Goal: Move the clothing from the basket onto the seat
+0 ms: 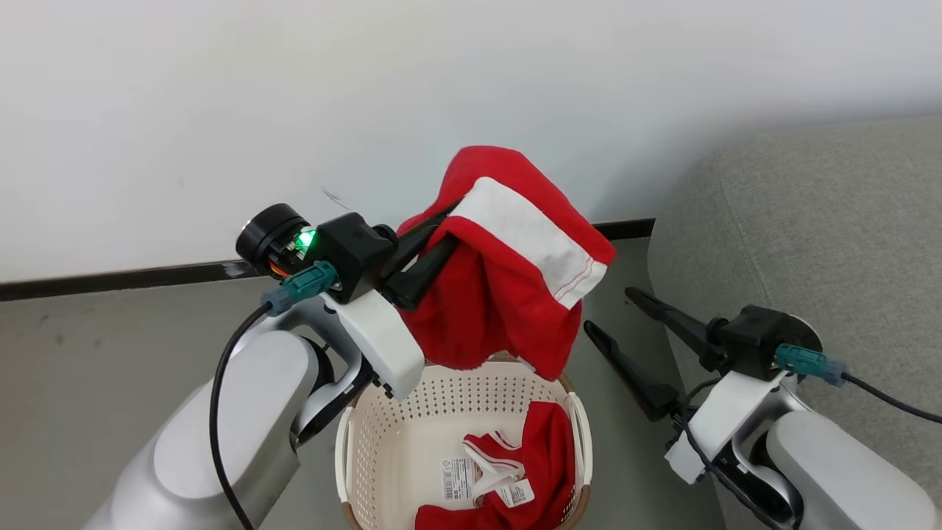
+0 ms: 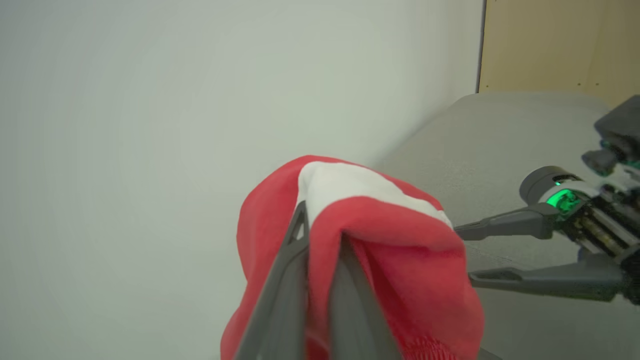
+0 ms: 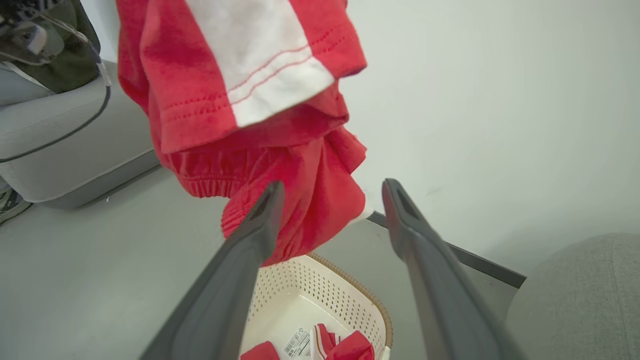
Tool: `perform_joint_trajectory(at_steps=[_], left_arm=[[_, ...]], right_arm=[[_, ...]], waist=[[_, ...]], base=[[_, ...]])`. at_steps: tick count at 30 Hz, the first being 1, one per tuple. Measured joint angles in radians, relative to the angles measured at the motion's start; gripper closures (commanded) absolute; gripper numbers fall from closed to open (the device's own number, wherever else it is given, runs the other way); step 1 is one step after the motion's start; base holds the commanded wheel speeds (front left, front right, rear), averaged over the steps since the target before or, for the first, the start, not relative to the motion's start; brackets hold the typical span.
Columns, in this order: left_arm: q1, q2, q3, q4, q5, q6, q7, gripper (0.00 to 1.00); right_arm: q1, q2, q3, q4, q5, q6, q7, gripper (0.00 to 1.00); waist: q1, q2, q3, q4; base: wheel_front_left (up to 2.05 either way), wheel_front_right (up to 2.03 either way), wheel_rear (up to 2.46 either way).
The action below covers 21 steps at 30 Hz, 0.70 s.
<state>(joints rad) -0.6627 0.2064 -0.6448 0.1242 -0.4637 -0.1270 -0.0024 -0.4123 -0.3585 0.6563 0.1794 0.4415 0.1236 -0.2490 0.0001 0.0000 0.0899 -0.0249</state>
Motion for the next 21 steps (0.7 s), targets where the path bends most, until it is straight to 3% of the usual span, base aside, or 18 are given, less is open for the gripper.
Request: perform_joint_trajectory(at_steps=[10, 21], left_arm=[[0.019, 0.018, -0.047, -0.097, -0.06, 0.0, 0.061, 1.0], [0.049, 0.025, -0.072, -0.172, -0.117, 0.0, 0.114, 1.0]], right_arm=[[-0.002, 0.006, 0.119, -0.001, 0.138, 0.0, 0.023, 0.0], [-0.053, 0.016, 0.207, 0.025, 0.187, 0.0, 0.033, 0.0]], waist=[[0.0, 0.0, -0.069, 0.02], [0.0, 0.0, -0.122, 0.045]], base=[[0.0, 0.0, 0.0], [0.0, 0.0, 0.0]])
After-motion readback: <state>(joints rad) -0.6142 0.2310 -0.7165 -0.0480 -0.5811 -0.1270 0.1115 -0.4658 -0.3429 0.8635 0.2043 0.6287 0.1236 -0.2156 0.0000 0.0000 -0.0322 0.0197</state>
